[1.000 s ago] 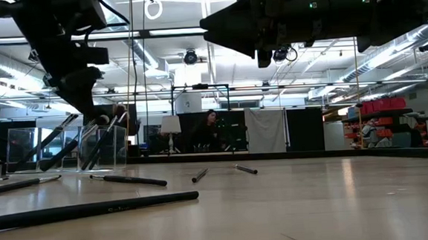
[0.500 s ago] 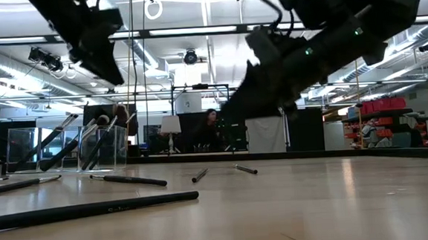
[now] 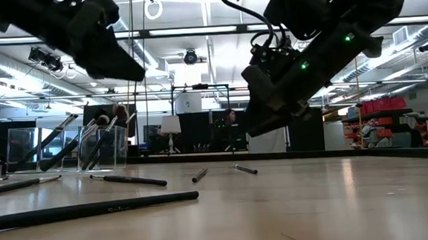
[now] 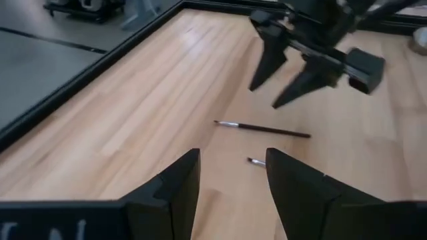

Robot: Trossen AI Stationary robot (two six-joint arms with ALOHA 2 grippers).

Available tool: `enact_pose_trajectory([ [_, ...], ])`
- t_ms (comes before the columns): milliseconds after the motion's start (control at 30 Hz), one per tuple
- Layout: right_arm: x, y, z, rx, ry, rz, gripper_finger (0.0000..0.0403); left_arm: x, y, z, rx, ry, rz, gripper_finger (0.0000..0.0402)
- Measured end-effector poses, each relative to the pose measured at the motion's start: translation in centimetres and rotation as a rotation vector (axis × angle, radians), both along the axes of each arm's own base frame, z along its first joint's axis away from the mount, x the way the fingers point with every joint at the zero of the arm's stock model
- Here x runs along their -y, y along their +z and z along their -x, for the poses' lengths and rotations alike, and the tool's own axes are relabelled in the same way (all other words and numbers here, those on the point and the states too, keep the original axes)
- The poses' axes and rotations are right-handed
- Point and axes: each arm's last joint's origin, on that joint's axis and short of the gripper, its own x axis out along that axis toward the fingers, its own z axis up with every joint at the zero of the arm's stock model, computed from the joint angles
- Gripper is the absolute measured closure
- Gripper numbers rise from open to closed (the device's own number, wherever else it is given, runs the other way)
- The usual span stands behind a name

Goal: Put items in baskets/containers
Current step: Put the black eyeshadow brush into the transparent organizer

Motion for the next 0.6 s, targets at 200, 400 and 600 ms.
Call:
enact_pose_trajectory([
  [200,0.5,-1.9,-0.4,-0.04,-0.01,0.003,0.0193,0.1,-1.5,0.4,0.039,-0.008,0.01,0.0225],
  [400,0.7,-3.9,-0.6,-0.076,-0.022,-0.028,0.0193,0.0,-1.9,0.6,0.037,-0.006,0.008,0.0225],
  [600,0.7,-5.3,-0.6,-0.114,-0.02,-0.027,0.0224,0.0,-1.8,0.6,0.037,-0.012,-0.003,0.0225],
])
